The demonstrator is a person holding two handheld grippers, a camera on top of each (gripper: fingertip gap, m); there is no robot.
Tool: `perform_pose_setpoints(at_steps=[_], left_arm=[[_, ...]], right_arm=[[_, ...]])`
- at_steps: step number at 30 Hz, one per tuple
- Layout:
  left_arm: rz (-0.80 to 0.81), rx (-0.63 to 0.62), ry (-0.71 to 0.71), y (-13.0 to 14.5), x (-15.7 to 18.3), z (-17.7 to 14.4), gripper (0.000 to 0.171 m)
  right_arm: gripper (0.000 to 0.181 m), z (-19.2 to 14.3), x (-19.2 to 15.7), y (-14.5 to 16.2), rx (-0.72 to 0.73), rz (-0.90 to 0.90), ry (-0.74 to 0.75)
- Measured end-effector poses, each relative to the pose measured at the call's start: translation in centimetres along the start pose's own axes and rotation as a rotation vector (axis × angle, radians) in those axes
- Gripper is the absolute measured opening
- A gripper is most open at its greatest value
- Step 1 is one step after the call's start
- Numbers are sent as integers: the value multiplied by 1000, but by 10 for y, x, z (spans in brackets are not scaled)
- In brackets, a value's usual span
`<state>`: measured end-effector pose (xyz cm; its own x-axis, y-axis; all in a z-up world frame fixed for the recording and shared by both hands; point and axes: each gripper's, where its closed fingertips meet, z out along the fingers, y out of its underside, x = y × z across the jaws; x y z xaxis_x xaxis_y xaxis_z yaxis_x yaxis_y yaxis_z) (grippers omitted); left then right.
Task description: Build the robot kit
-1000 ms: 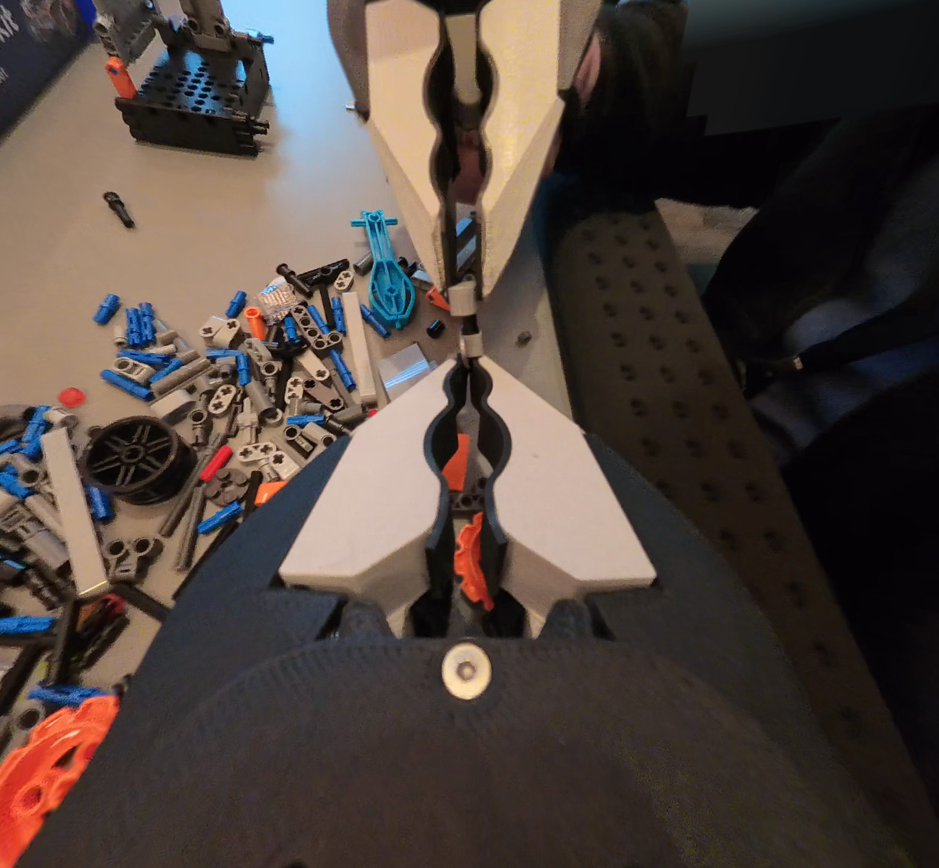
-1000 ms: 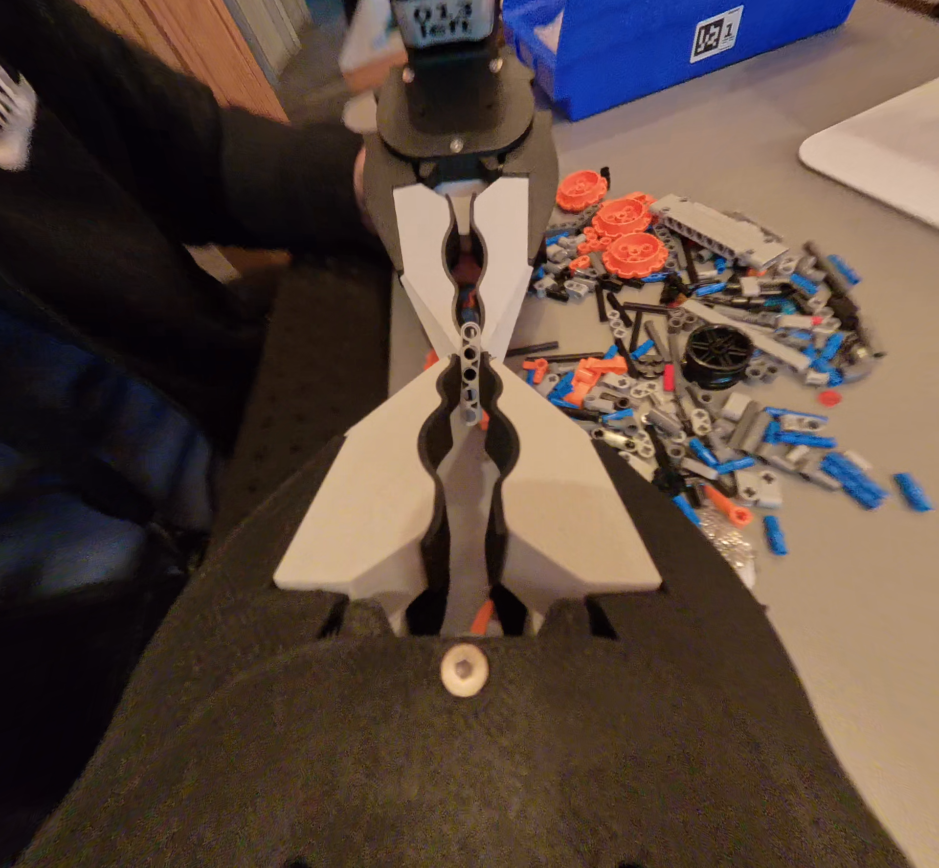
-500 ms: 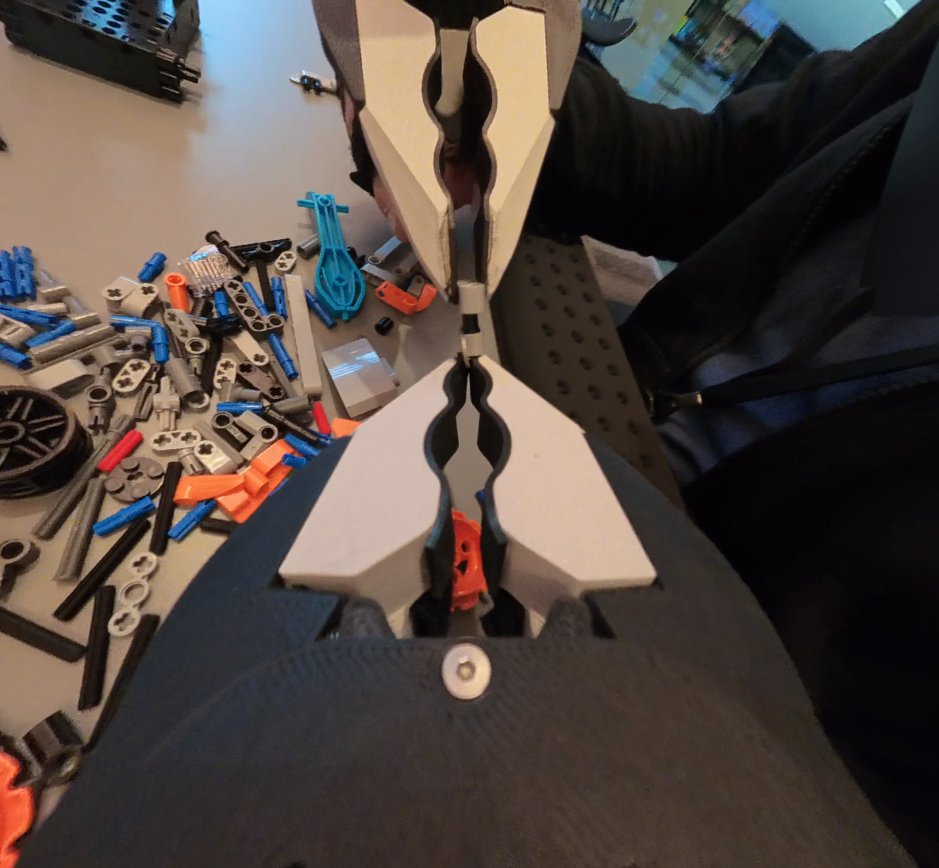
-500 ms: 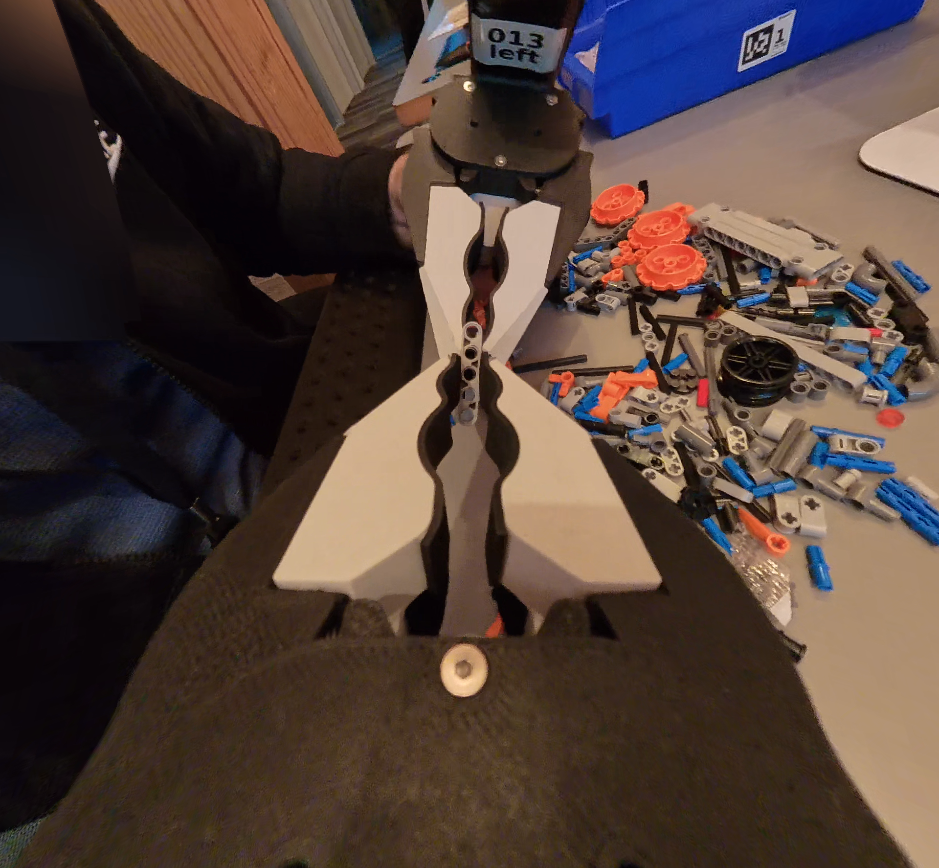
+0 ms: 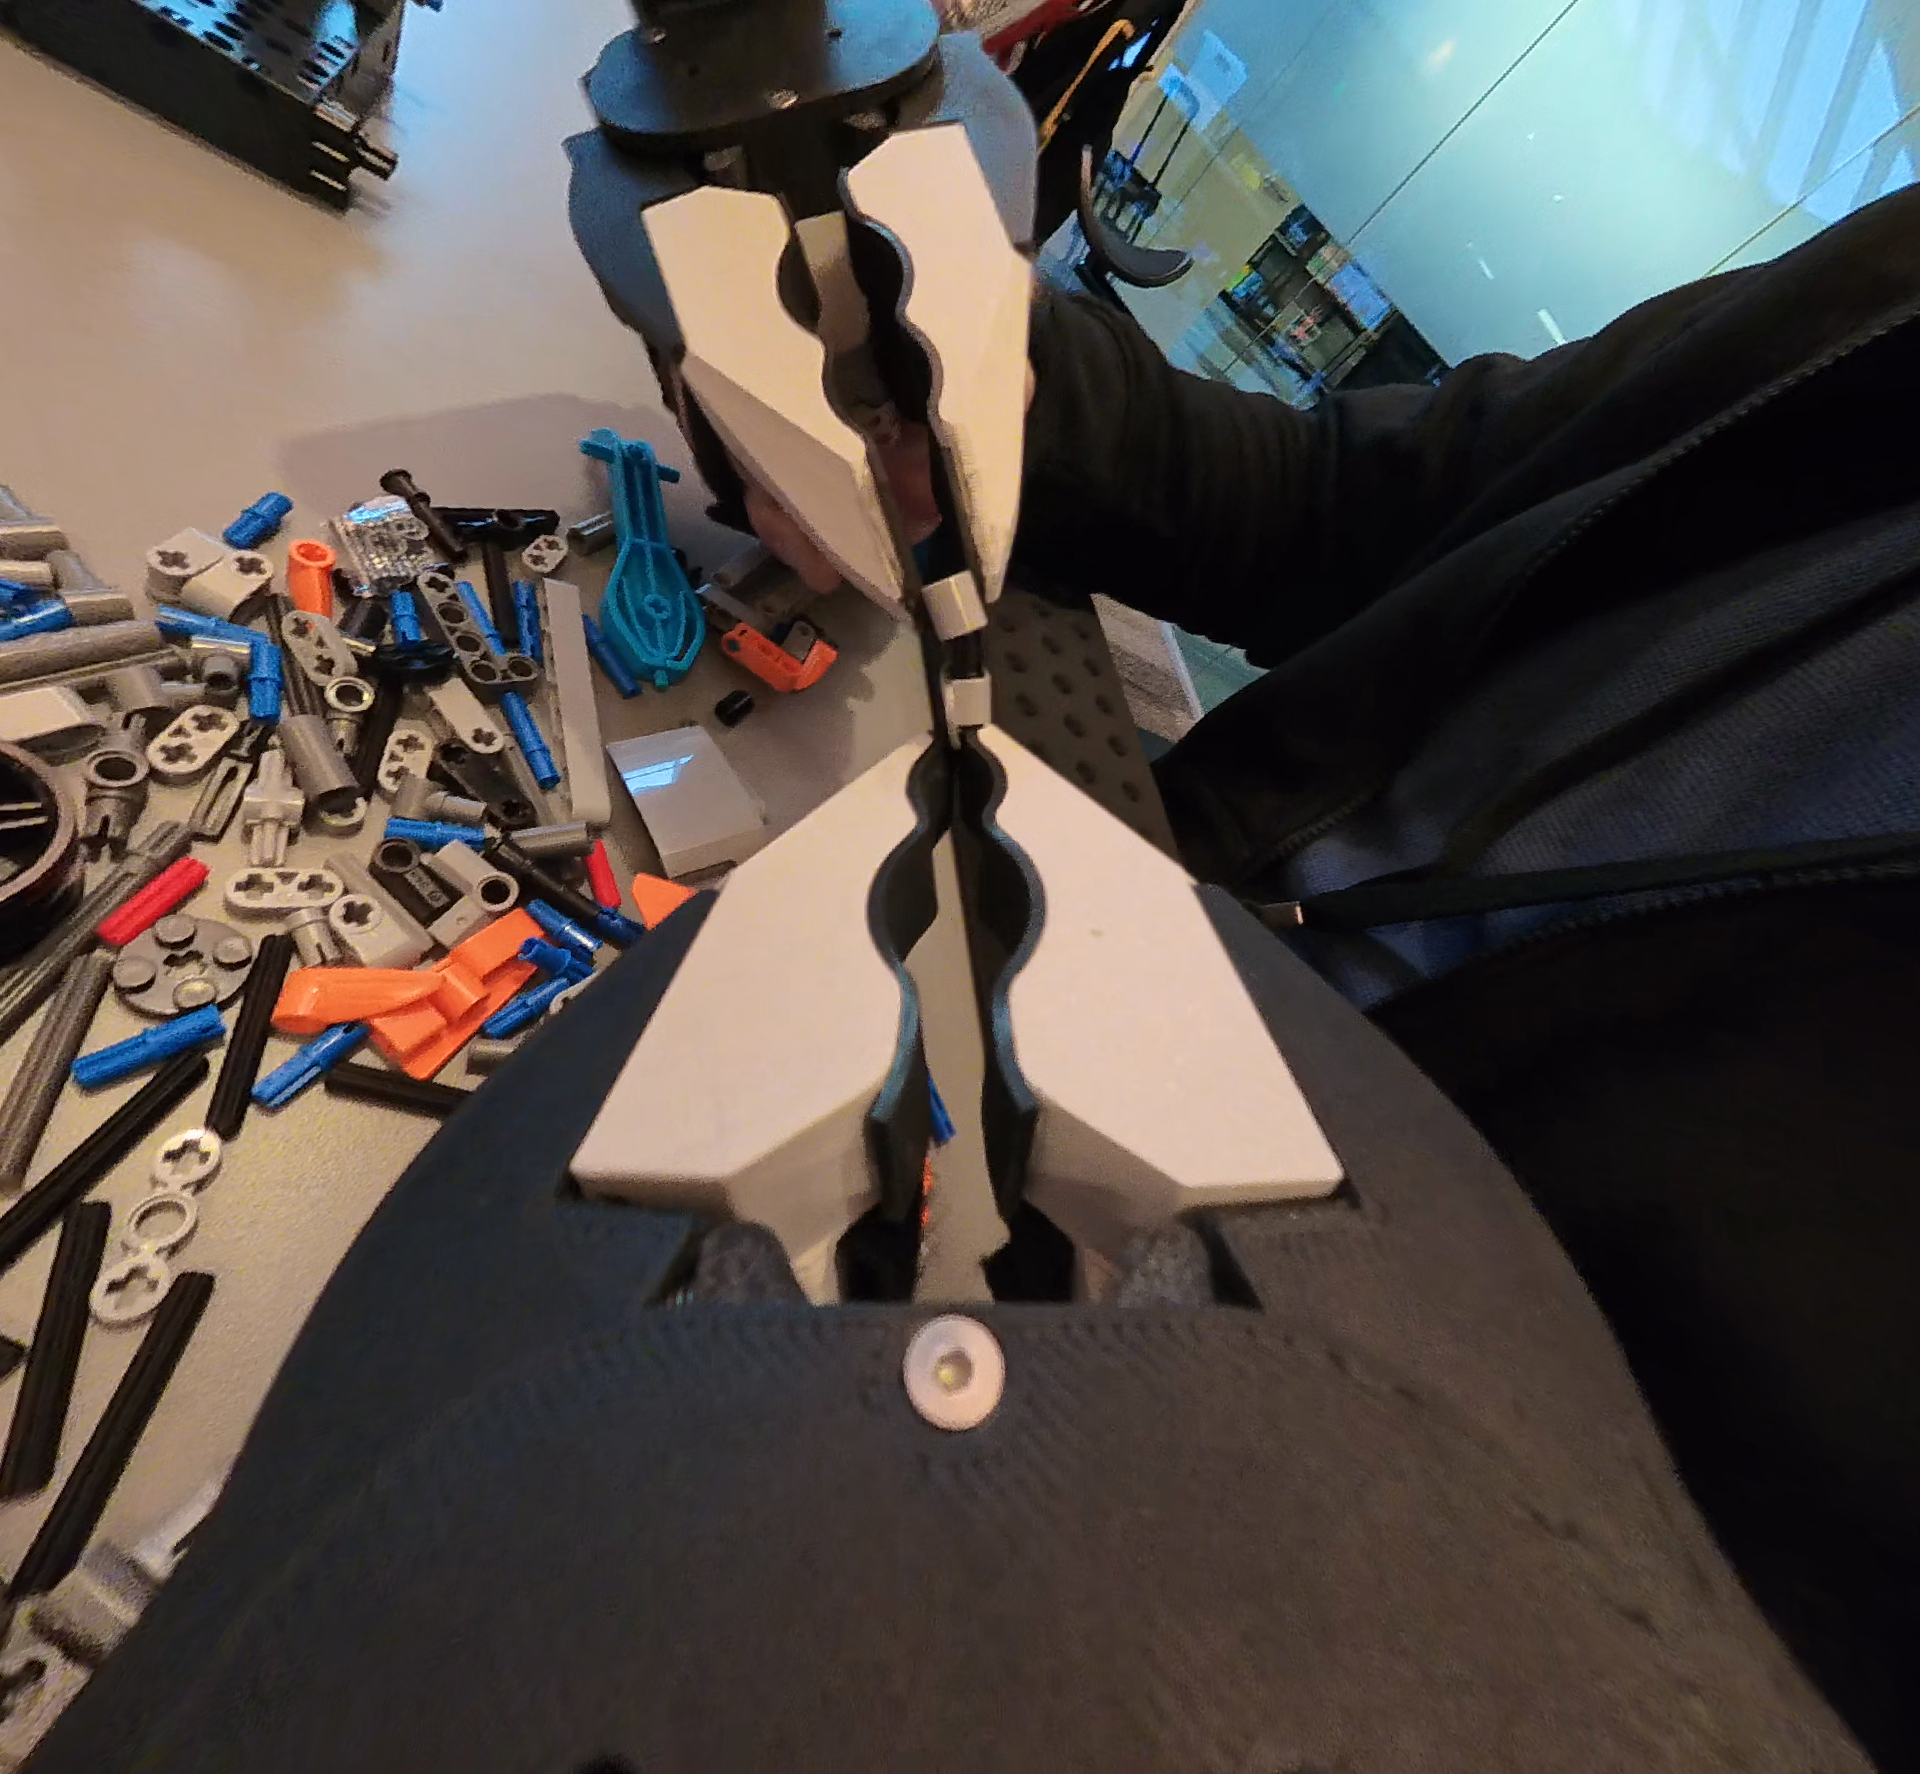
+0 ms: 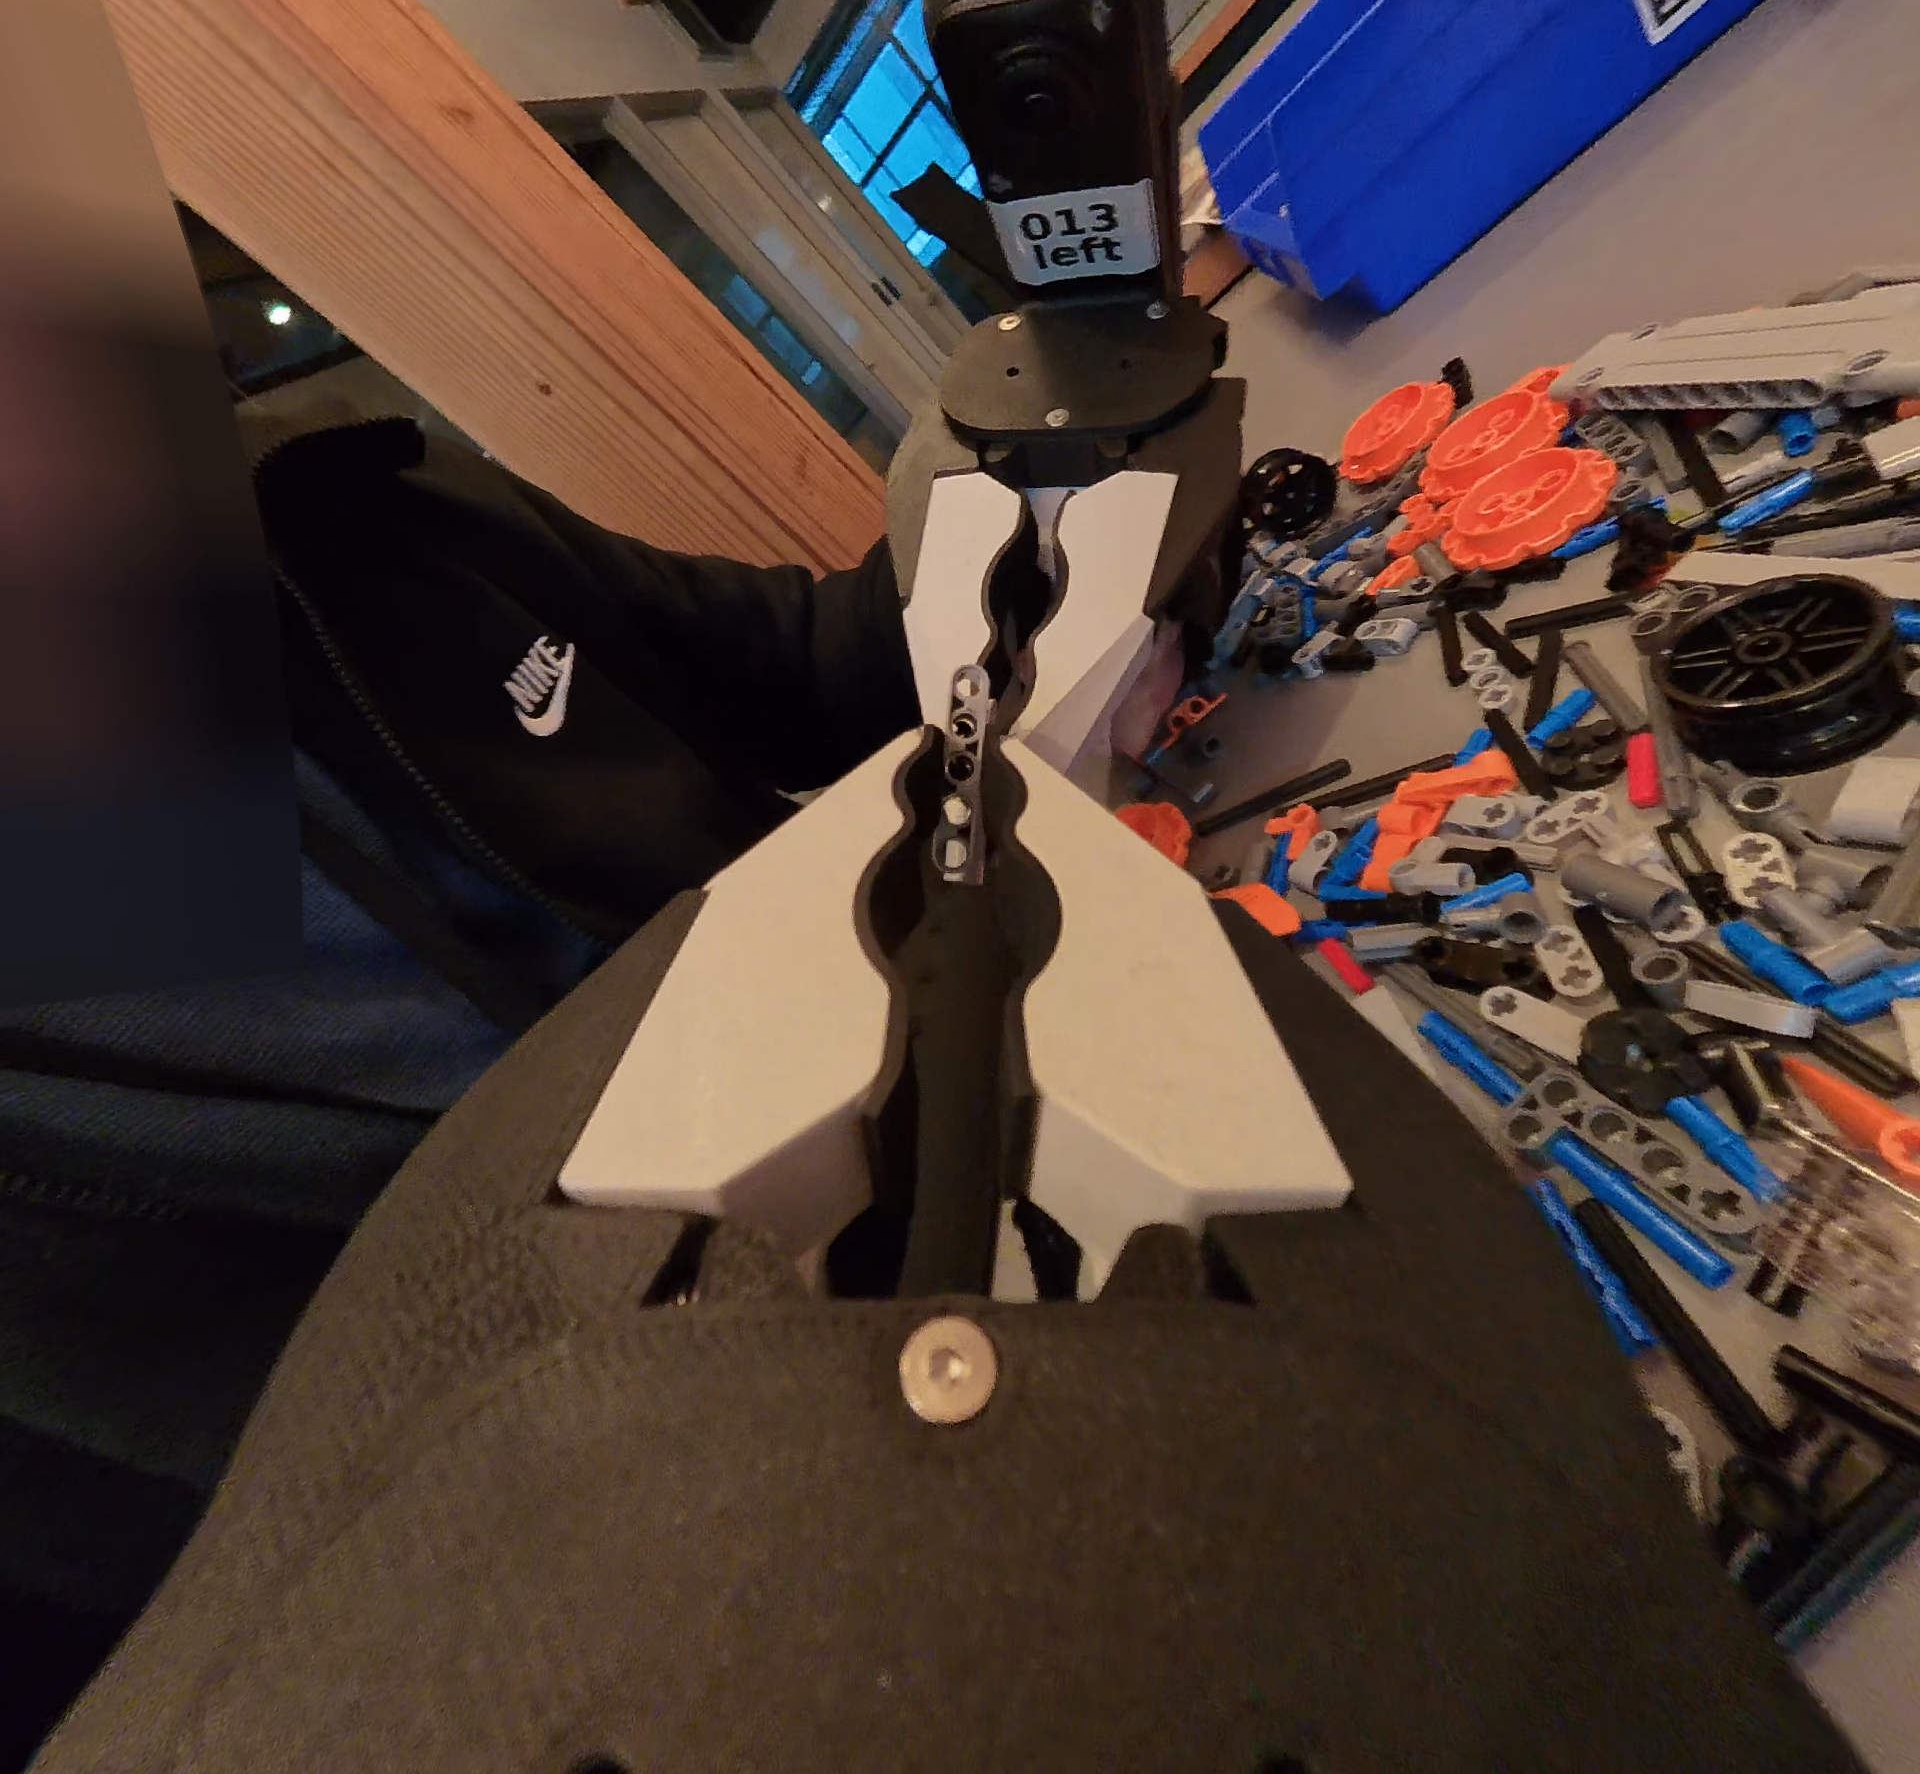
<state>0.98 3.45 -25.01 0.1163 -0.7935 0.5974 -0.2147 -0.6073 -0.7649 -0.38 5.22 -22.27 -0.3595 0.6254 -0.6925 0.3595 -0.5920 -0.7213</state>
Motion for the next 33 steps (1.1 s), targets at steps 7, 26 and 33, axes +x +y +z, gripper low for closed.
perform_pose_setpoints(at_steps=[7,26,33], left_arm=[[-7,-2,-34,2,-5,0,0],[177,-38,-218,4,-18,-3,0],[321,-39,-263,0,-17,-7,0]], right_arm=[[4,1,5,2,-48,-167,134],[5,3,8,6,-158,-637,459],[4,6,3,2,-219,-899,624]])
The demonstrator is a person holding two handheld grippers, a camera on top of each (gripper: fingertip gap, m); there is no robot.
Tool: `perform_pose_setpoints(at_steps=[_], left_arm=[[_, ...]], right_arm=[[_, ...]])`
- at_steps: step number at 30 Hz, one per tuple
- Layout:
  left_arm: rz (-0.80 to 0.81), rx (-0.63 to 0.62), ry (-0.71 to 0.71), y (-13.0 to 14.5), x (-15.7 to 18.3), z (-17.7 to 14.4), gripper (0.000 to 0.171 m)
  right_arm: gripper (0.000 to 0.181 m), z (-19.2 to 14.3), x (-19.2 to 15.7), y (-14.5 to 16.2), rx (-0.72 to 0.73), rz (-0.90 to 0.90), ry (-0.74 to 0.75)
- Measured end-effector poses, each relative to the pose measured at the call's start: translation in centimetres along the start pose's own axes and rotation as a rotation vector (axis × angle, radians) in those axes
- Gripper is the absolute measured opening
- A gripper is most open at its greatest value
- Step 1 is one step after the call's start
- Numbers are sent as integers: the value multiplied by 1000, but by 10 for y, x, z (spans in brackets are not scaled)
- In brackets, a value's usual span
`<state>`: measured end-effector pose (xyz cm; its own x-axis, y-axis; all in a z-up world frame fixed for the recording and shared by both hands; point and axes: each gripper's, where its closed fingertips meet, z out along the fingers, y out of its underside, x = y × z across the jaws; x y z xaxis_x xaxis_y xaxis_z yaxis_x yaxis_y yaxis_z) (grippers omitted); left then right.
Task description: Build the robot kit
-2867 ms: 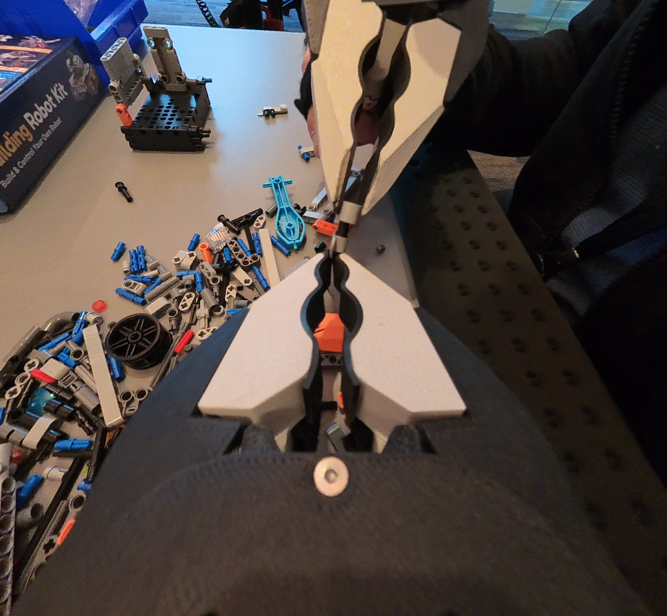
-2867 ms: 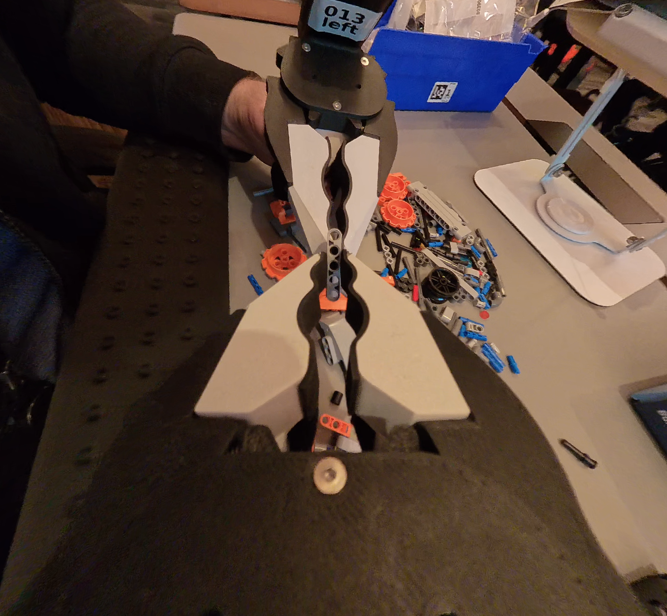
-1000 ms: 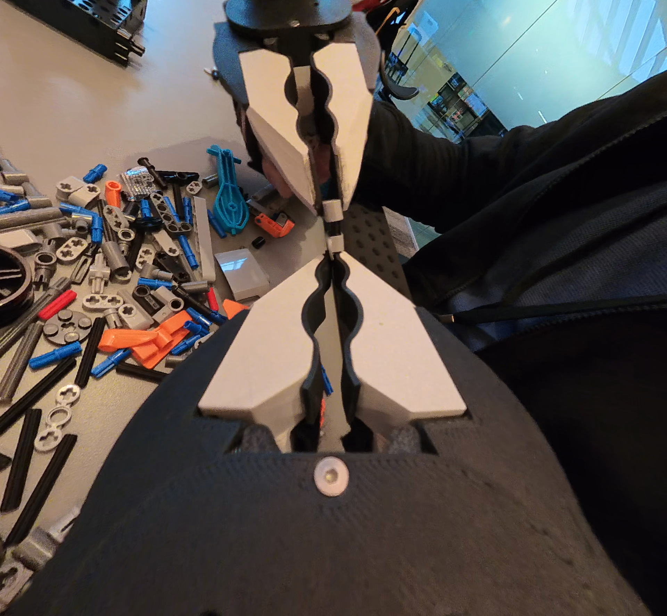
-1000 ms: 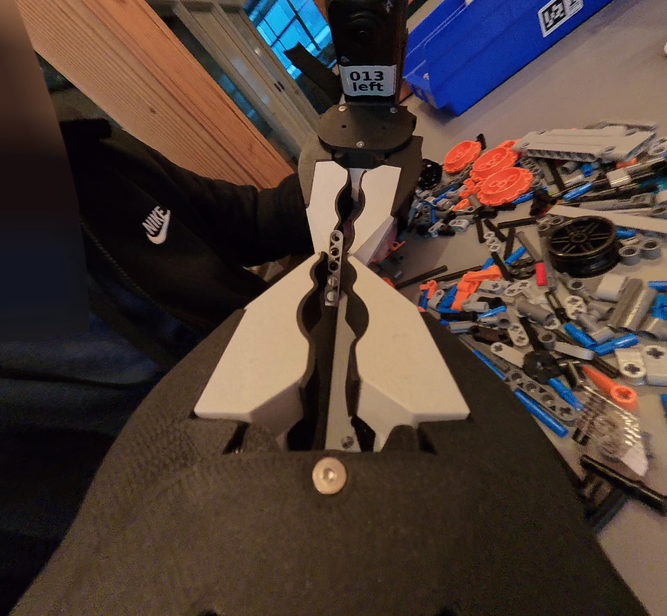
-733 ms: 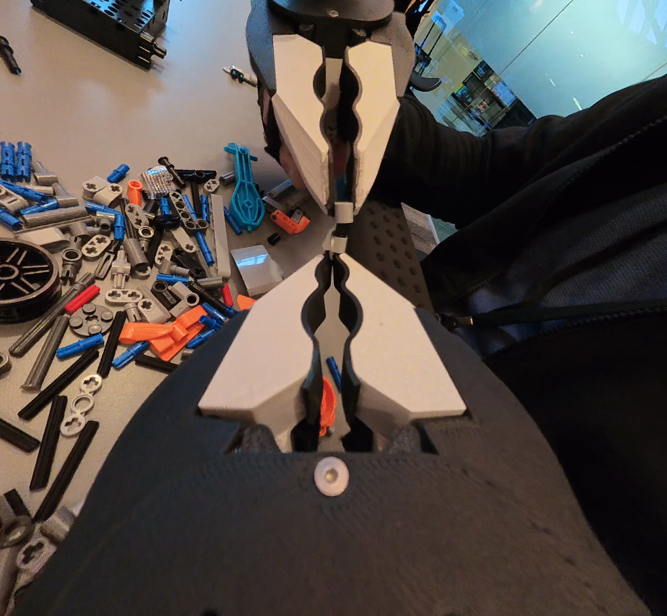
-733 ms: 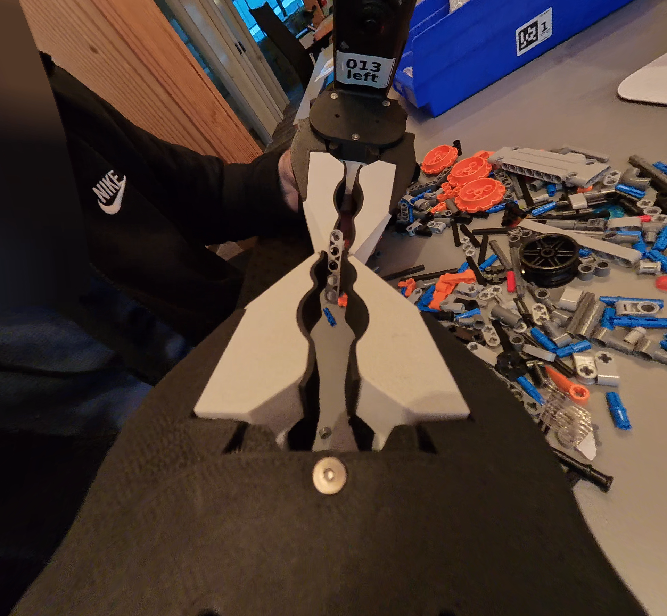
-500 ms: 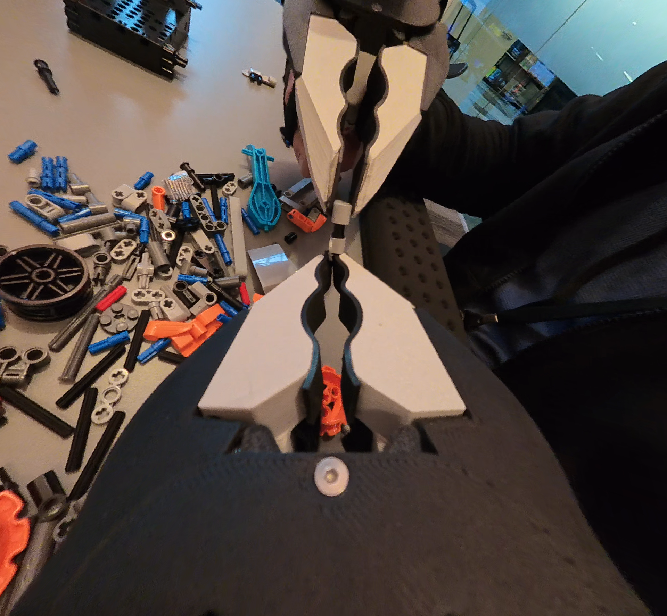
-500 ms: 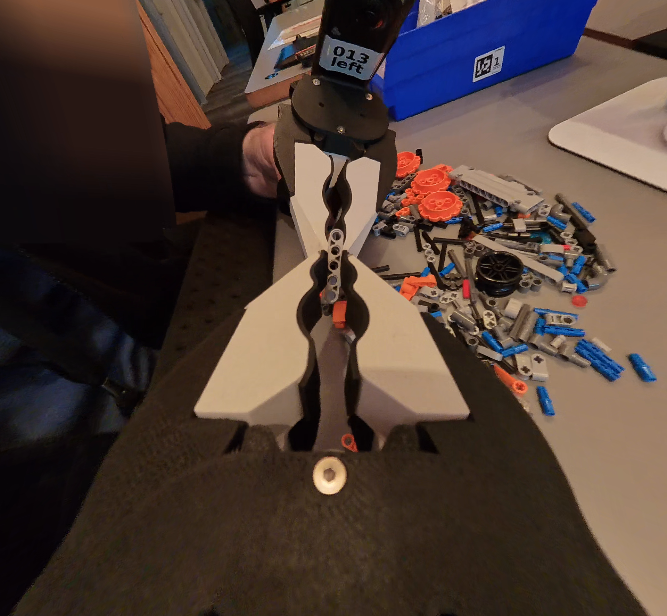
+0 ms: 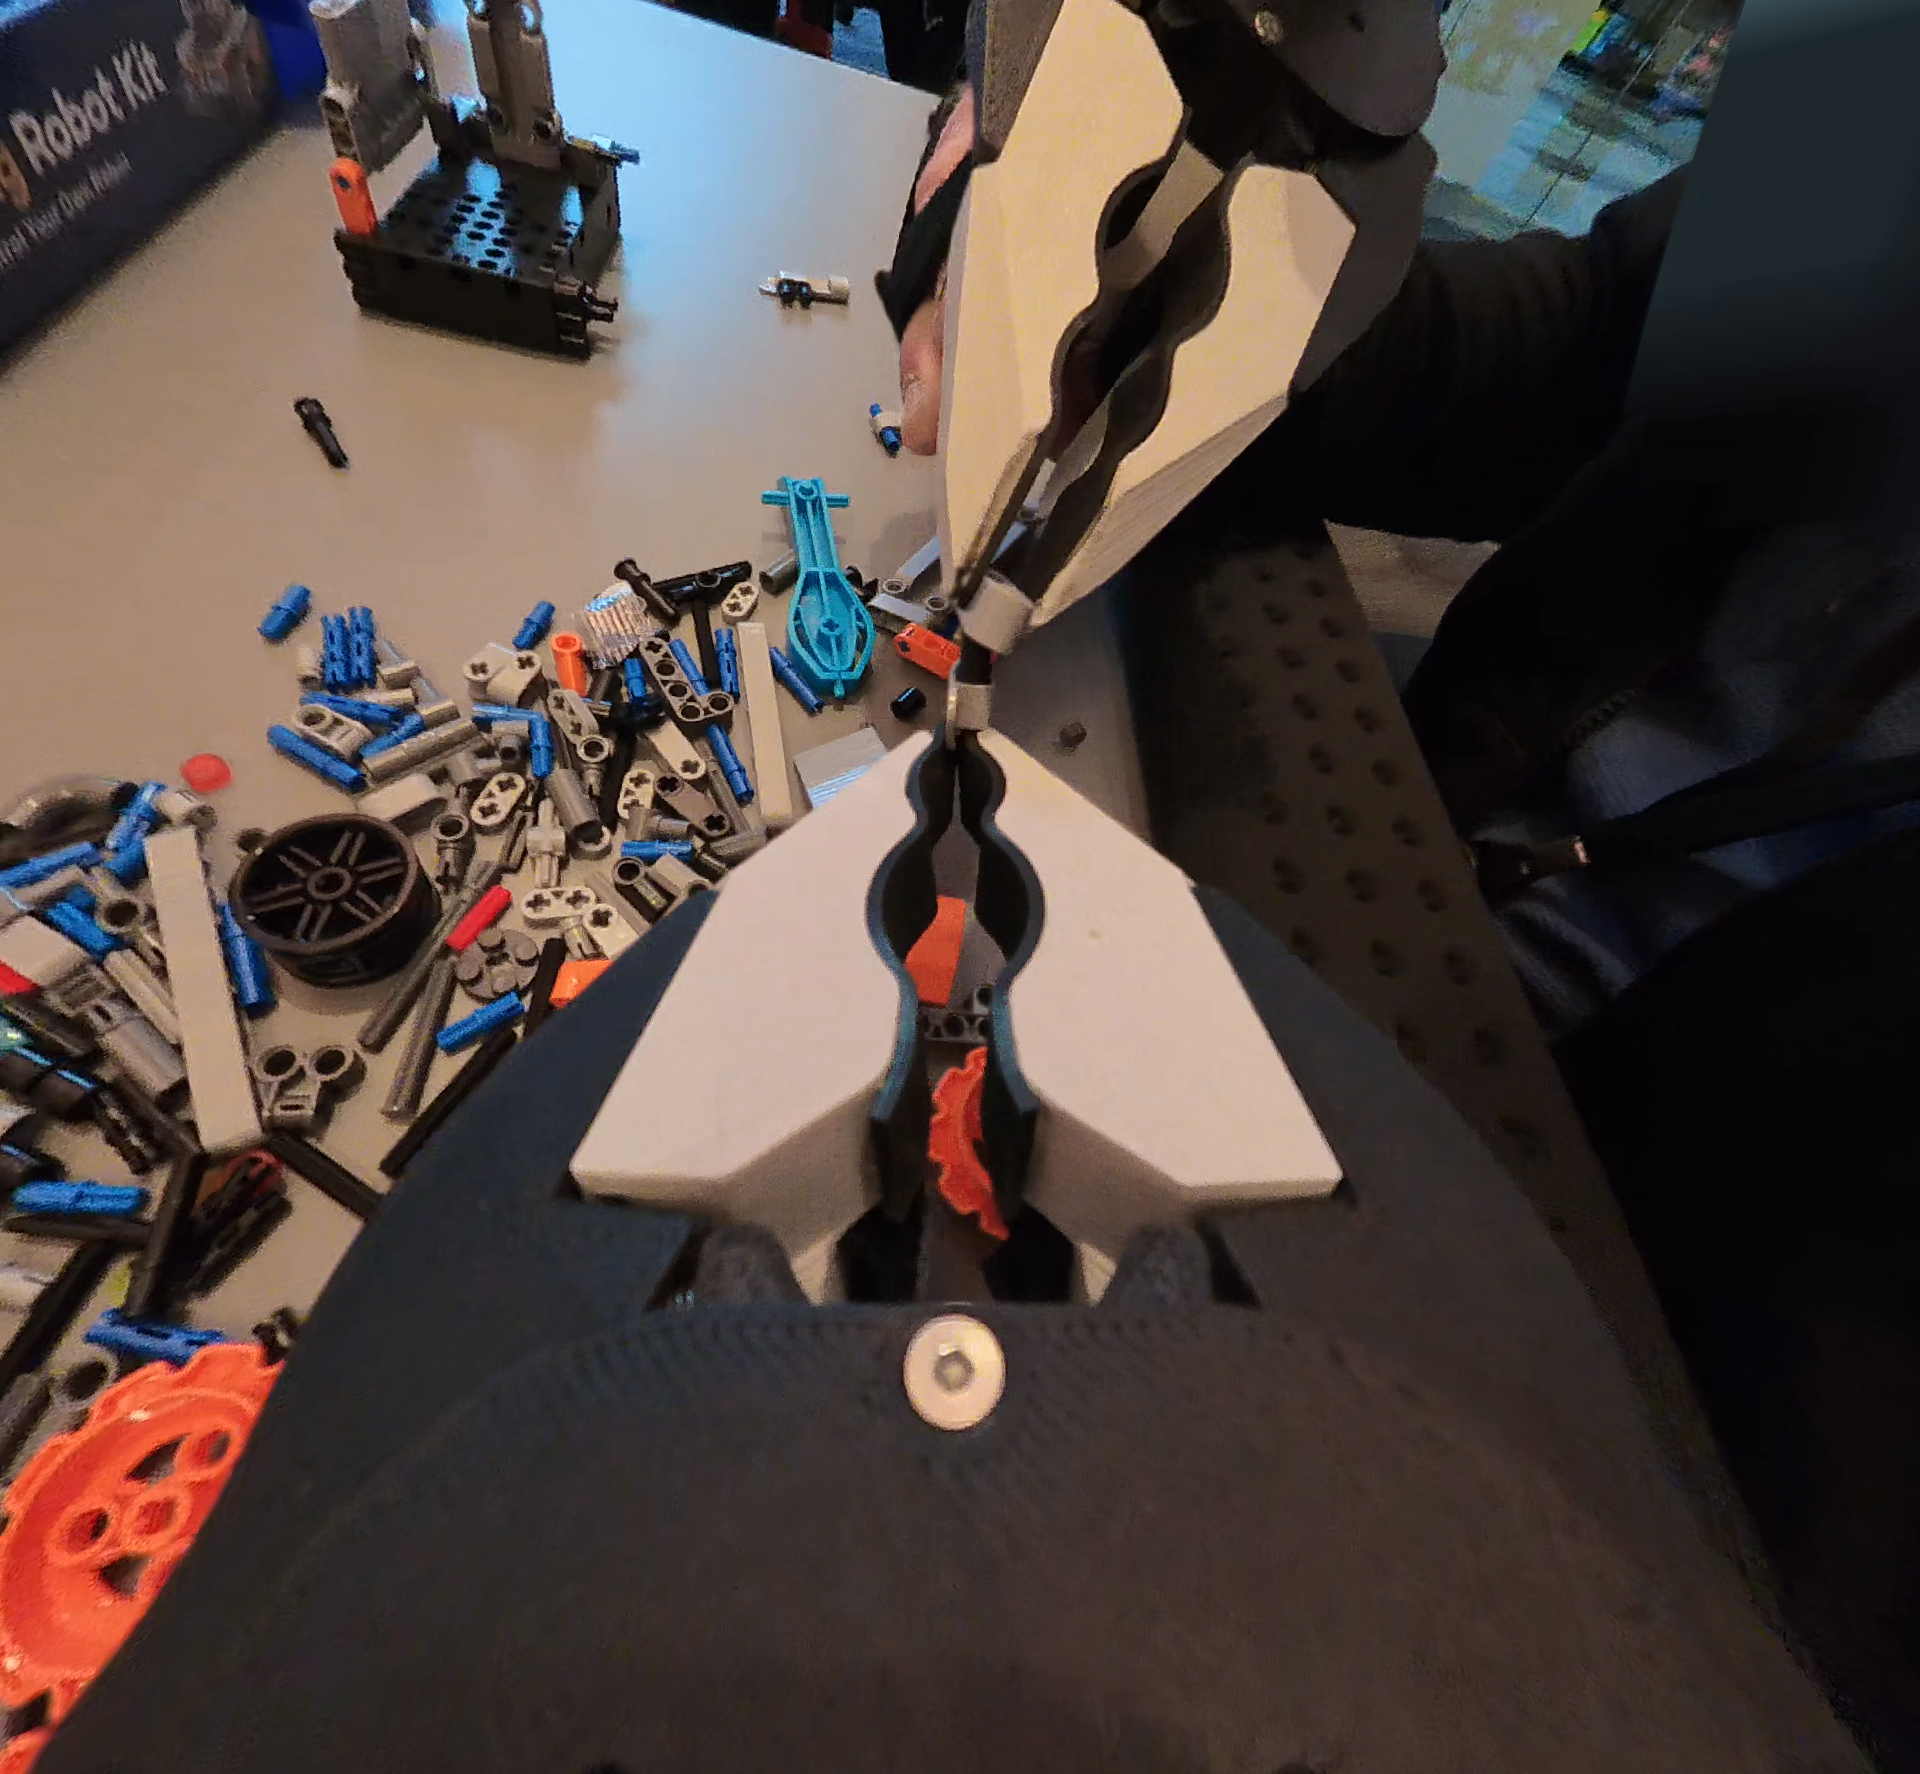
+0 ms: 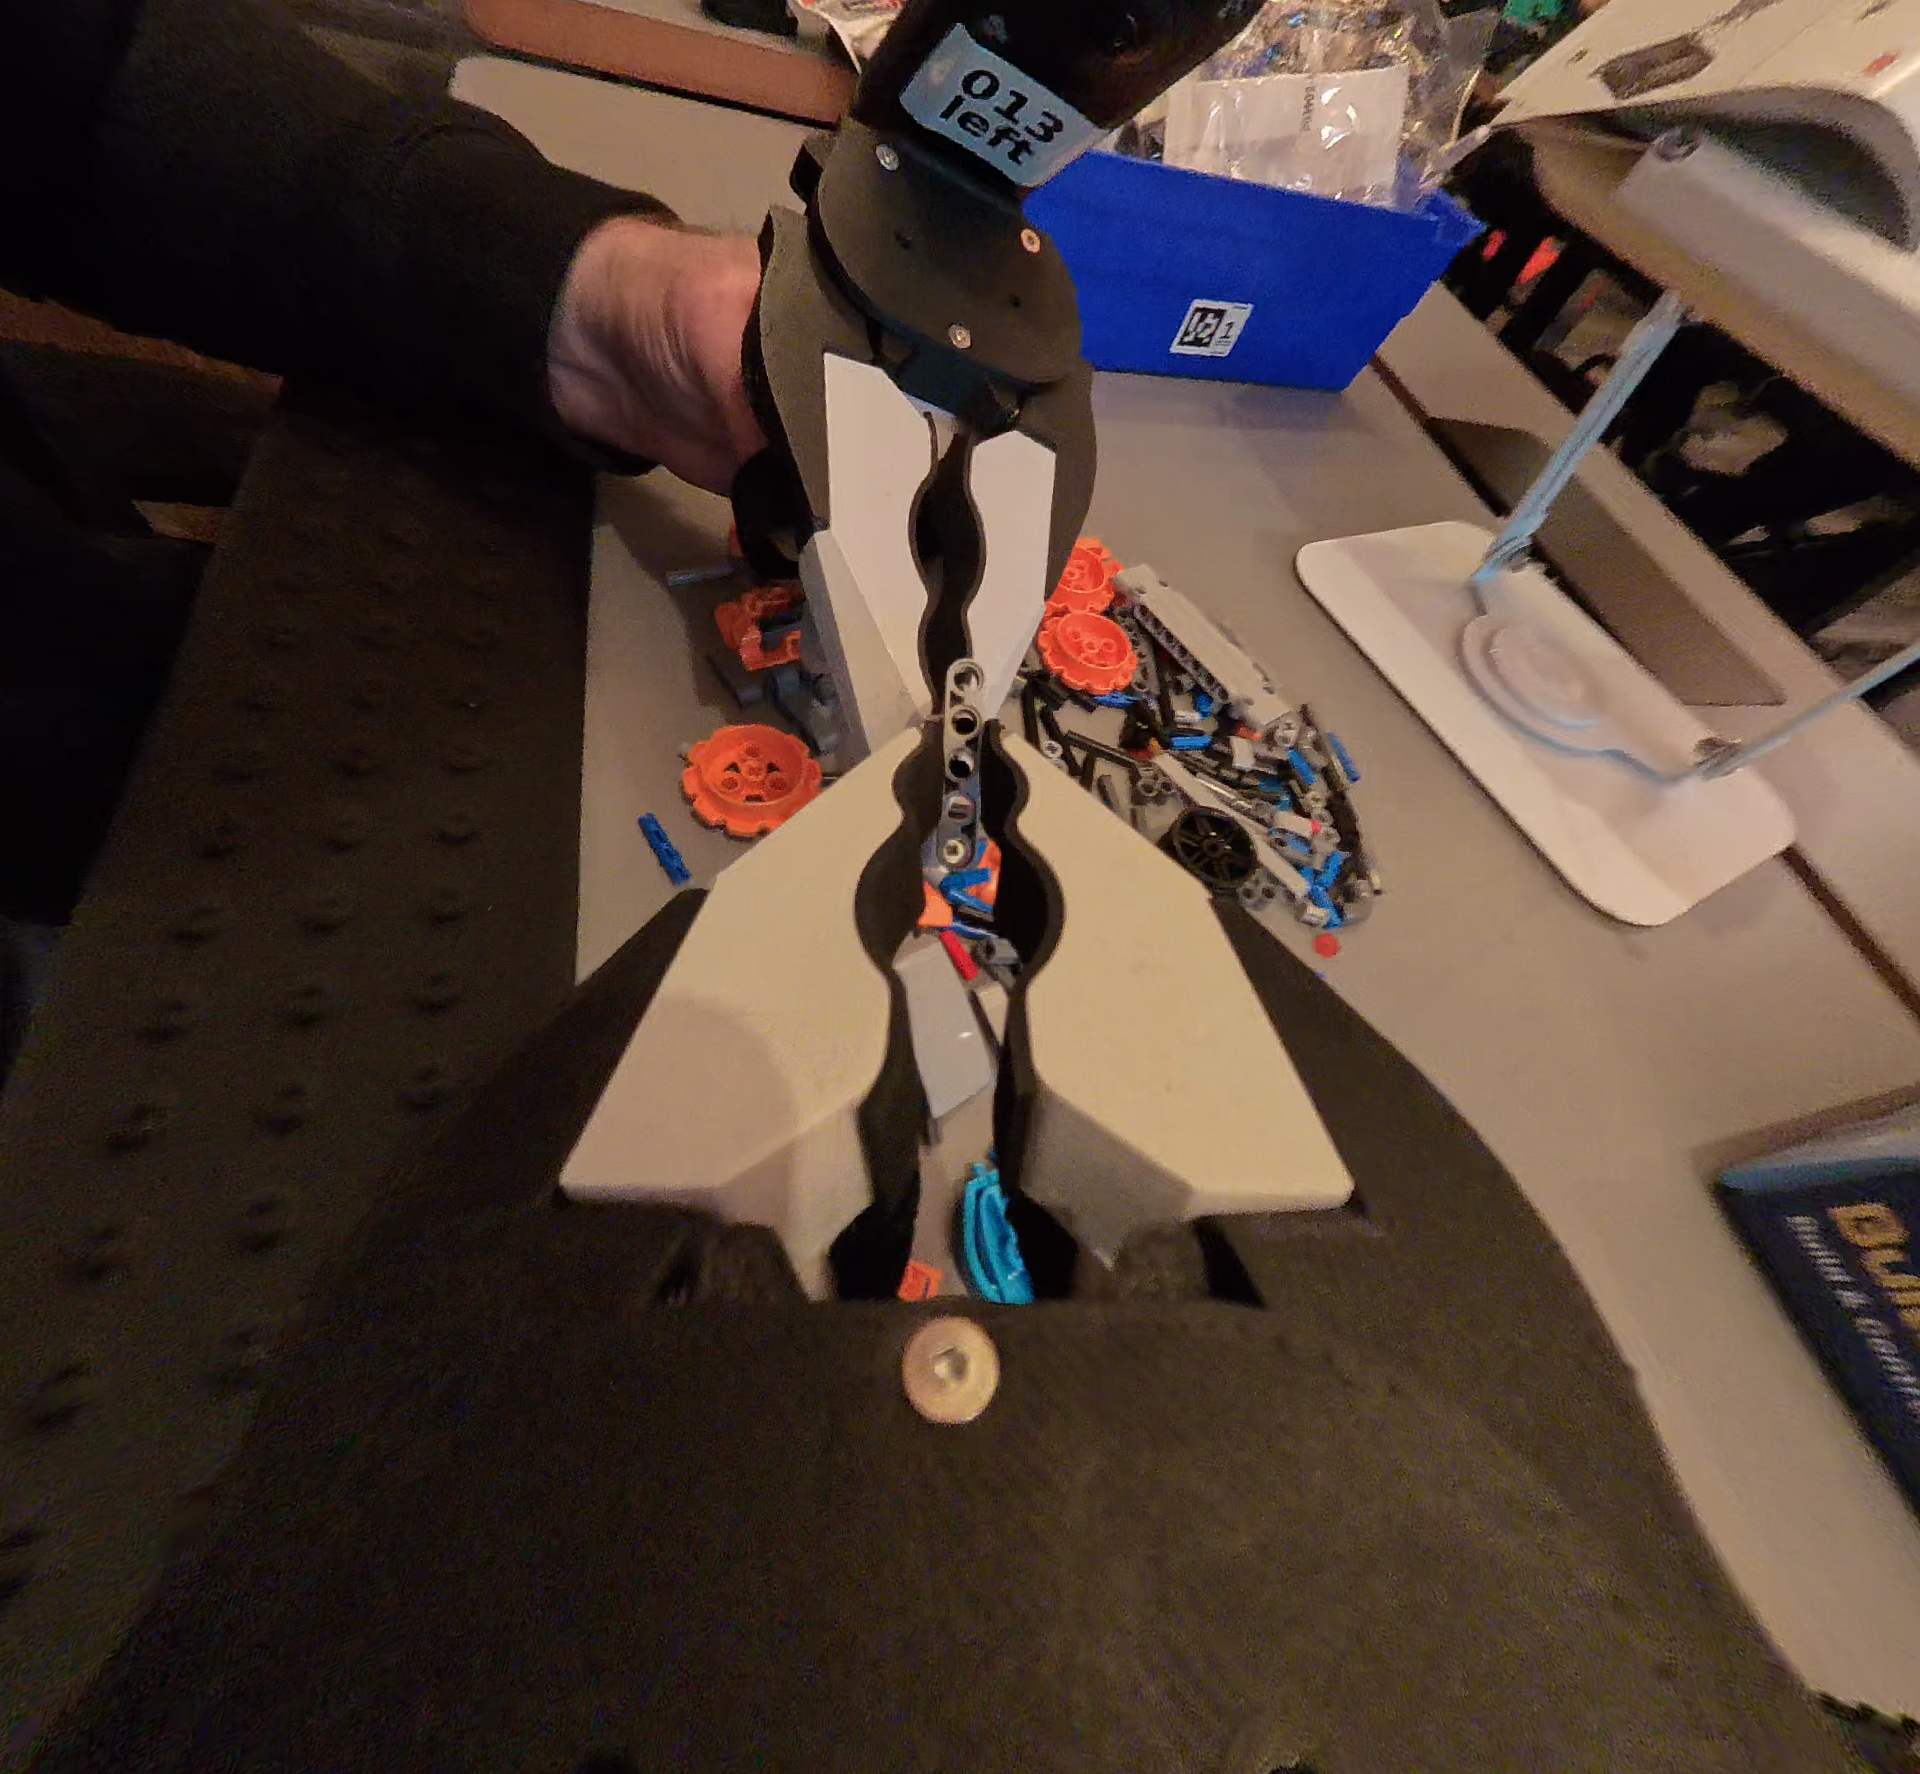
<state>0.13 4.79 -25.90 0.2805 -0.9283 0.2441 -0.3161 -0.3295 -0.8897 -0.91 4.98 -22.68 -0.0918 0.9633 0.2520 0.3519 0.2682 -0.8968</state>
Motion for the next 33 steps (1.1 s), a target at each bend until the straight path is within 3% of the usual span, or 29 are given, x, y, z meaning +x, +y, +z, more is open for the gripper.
perform_pose_setpoints(at_steps=[8,21,33], left_arm=[[170,-17,-34,-1,6,0,0],[405,-140,-24,11,27,5,0],[349,-171,-1,19,27,10,0]], right_arm=[[4,-1,-2,0,-26,-28,20],[4,-10,-29,1,35,133,-311],[5,-11,-37,8,17,134,-356]])
